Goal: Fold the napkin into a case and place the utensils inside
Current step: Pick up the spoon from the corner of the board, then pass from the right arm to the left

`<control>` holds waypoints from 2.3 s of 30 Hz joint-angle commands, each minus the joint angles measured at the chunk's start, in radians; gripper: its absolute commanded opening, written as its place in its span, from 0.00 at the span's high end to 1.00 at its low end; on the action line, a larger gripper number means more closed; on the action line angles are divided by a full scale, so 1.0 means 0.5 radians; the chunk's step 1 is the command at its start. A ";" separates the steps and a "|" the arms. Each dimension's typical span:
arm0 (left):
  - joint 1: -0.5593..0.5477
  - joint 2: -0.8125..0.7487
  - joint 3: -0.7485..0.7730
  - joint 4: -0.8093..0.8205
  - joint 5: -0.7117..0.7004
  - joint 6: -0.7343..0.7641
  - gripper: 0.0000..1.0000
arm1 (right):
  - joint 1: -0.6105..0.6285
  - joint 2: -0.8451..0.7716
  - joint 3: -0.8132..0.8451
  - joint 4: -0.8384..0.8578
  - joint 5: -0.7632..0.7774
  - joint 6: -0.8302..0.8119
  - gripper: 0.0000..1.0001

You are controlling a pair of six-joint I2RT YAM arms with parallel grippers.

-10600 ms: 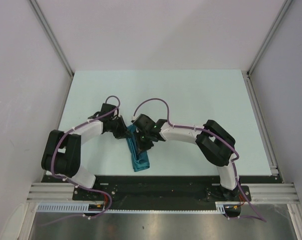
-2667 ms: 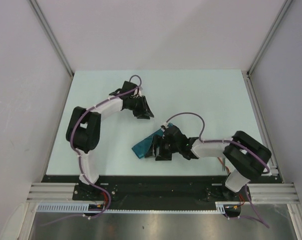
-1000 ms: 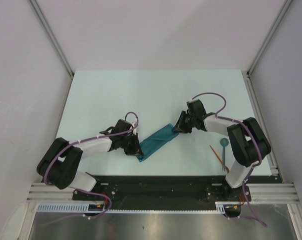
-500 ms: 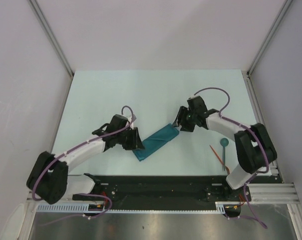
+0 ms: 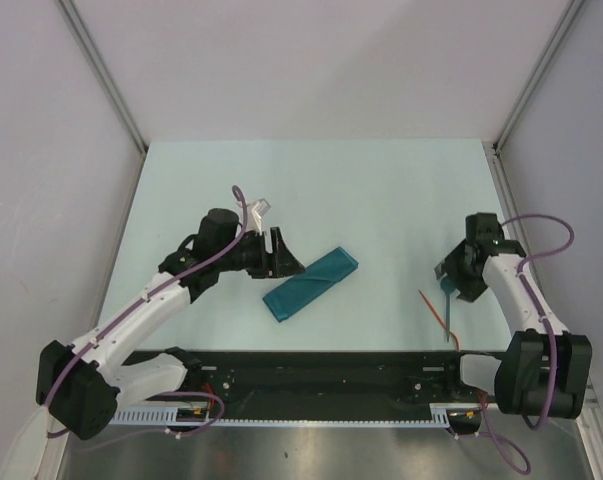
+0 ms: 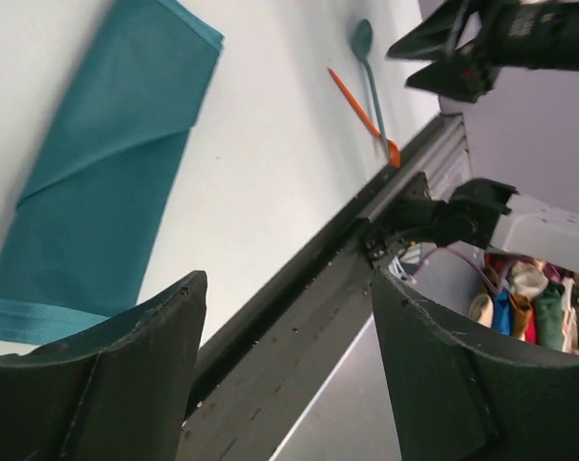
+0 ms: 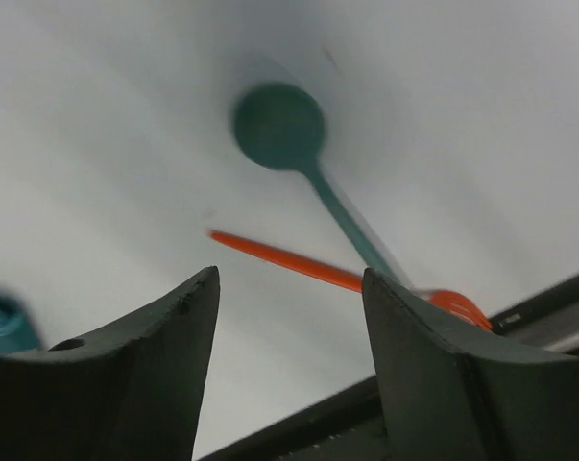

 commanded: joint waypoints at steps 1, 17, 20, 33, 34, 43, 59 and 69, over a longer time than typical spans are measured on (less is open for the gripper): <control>0.009 0.034 0.055 0.073 0.281 0.027 0.27 | -0.058 -0.113 -0.214 -0.085 0.062 0.002 0.36; 0.005 0.187 0.040 0.107 0.546 0.040 0.29 | 0.052 0.199 -0.390 0.510 0.083 -0.111 0.73; 0.030 0.224 0.046 0.085 0.561 0.043 0.28 | 0.113 0.239 -0.243 0.541 0.184 -0.210 0.97; 0.560 0.197 0.046 0.018 0.693 0.015 0.19 | 1.386 0.812 0.880 0.682 -0.044 -2.105 1.00; 0.606 0.181 0.031 0.021 0.693 0.006 0.19 | 1.484 0.840 0.911 0.652 -0.152 -2.376 1.00; 0.886 0.092 -0.034 -0.102 0.607 0.018 0.20 | 1.733 0.964 1.046 0.467 -0.211 -2.836 1.00; 0.579 0.436 0.006 -0.032 0.515 0.098 0.48 | 2.021 0.951 1.129 0.286 -0.361 -3.014 1.00; 0.515 0.500 -0.043 -0.041 0.478 0.126 0.60 | 2.077 0.954 1.129 0.314 -0.367 -3.026 1.00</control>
